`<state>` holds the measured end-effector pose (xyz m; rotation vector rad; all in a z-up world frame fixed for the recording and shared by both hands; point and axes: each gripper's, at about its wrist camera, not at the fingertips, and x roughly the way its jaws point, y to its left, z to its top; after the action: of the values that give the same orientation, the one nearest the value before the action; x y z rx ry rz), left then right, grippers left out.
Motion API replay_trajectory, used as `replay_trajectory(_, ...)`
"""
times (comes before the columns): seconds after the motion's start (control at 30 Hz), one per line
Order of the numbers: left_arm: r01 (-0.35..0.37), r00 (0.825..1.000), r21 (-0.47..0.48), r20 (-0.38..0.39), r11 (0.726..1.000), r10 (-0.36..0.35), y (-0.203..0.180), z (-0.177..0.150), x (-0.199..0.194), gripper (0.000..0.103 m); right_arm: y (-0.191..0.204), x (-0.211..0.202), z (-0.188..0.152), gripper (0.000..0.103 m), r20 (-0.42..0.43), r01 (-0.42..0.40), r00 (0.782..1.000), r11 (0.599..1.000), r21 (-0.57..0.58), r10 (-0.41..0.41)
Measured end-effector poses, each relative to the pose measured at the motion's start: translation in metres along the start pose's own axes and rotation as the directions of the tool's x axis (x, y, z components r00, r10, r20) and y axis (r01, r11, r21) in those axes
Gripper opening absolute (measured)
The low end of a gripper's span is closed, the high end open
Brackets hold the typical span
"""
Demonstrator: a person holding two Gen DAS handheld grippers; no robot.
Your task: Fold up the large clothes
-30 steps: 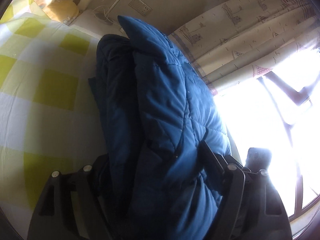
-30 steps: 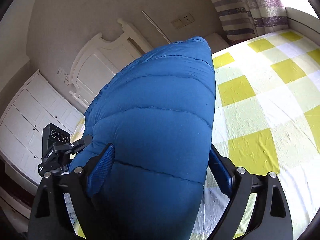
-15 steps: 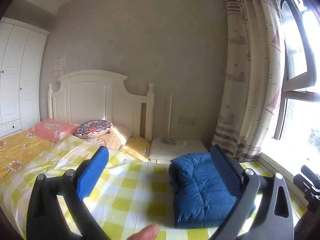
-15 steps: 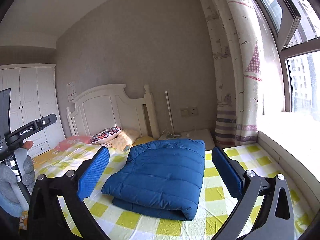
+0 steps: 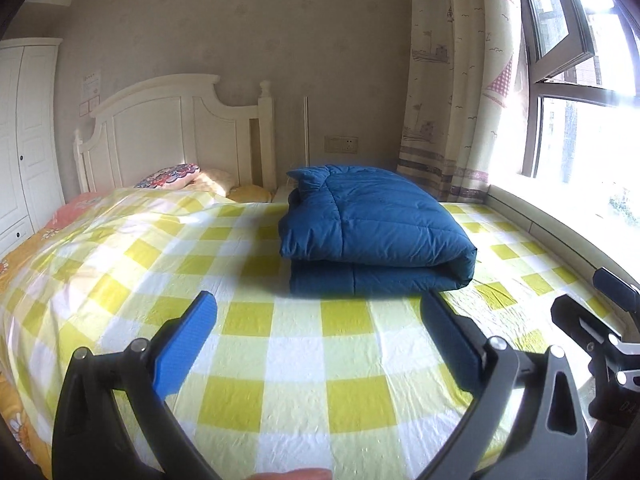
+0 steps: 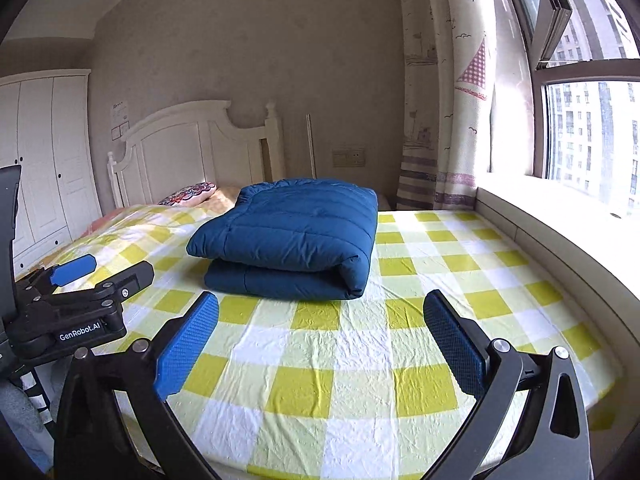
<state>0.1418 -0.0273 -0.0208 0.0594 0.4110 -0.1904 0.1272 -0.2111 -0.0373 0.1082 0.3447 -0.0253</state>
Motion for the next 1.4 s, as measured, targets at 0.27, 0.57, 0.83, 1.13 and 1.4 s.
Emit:
replay_trajectory(0.27, -0.006, 1.0, 0.007, 0.023, 1.0, 0.005, -0.009, -0.002, -0.014, 0.101, 0.006, -0.02, -0.002, 0.099, 0.035, 0.002, 0.999, 1.0, -0.021, -0.002)
replay_trajectory(0.57, -0.015, 1.0, 0.004, -0.002, 1.0, 0.015, -0.009, -0.008, -0.009, 0.101, 0.004, -0.018, -0.007, 0.099, 0.024, 0.0, 1.0, 1.0, -0.016, 0.0)
replay_trajectory(0.83, -0.023, 1.0, -0.001, -0.01, 1.0, 0.023, -0.007, -0.012, -0.008, 0.101, 0.004, -0.018, -0.012, 0.099, 0.012, 0.0, 1.0, 1.0, -0.018, 0.0)
replay_trajectory(1.13, -0.025, 1.0, 0.001, -0.015, 1.0, 0.025, -0.007, -0.016, -0.008, 0.101, 0.006, -0.02, -0.013, 0.099, 0.015, -0.003, 1.0, 1.0, -0.019, 0.003)
replay_trajectory(1.4, -0.025, 1.0, -0.002, -0.017, 1.0, 0.025, -0.004, -0.018, -0.008, 0.101, 0.007, -0.02, -0.013, 0.099, 0.013, -0.008, 1.0, 1.0, -0.017, 0.008)
